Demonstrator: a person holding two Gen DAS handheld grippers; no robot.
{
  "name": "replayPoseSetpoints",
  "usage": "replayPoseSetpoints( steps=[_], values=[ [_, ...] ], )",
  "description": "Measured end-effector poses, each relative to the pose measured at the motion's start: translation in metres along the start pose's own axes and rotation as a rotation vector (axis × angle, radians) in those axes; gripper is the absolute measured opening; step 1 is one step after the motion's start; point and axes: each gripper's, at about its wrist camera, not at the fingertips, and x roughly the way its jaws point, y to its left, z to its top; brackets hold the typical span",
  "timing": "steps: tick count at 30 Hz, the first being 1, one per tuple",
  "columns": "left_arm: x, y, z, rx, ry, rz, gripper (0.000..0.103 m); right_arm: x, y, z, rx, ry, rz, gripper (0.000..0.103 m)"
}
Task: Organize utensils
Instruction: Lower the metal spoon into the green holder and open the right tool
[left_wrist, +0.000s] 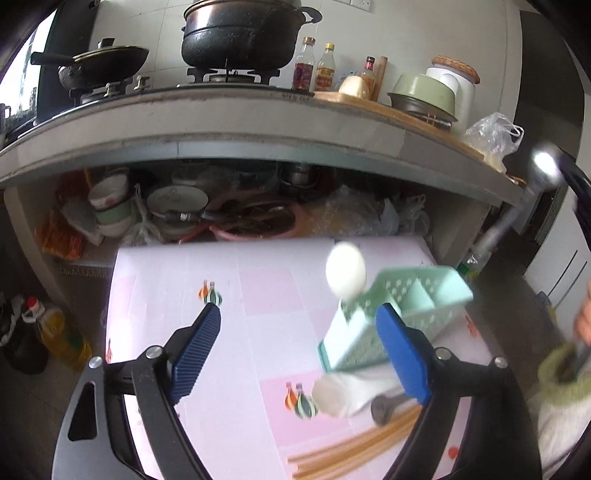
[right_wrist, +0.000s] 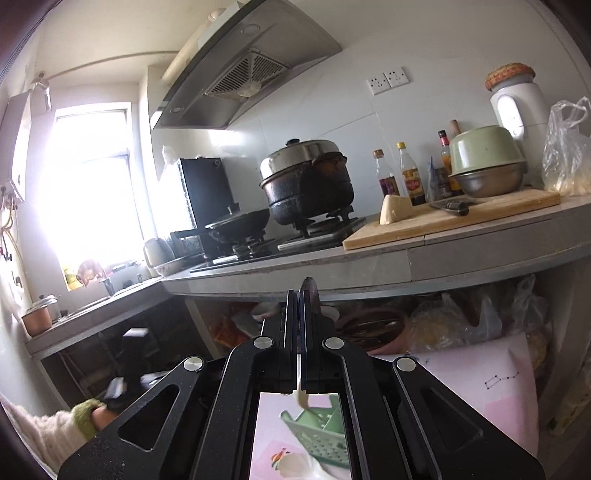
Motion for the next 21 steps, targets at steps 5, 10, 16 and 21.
replayPoseSetpoints(
  steps=[5,10,16,21],
  values=[
    [-0.015,0.003,-0.046,-0.043,-0.005,-0.012,0.095,0.043,-0.02,-0.026,0.021,0.107,-0.037,0.0],
    [-0.023,0.003,-0.084,-0.1,-0.003,-0.007,0.096,0.062,-0.041,-0.064,0.05,0.204,-0.097,0.0],
    [-0.029,0.012,-0.122,-0.204,0.031,-0.031,0.097,0.07,-0.048,-0.097,0.033,0.317,-0.135,0.0],
    [-0.027,0.017,-0.14,-0.216,0.07,-0.002,0.097,0.074,-0.049,-0.111,0.014,0.37,-0.156,0.0]
  ],
)
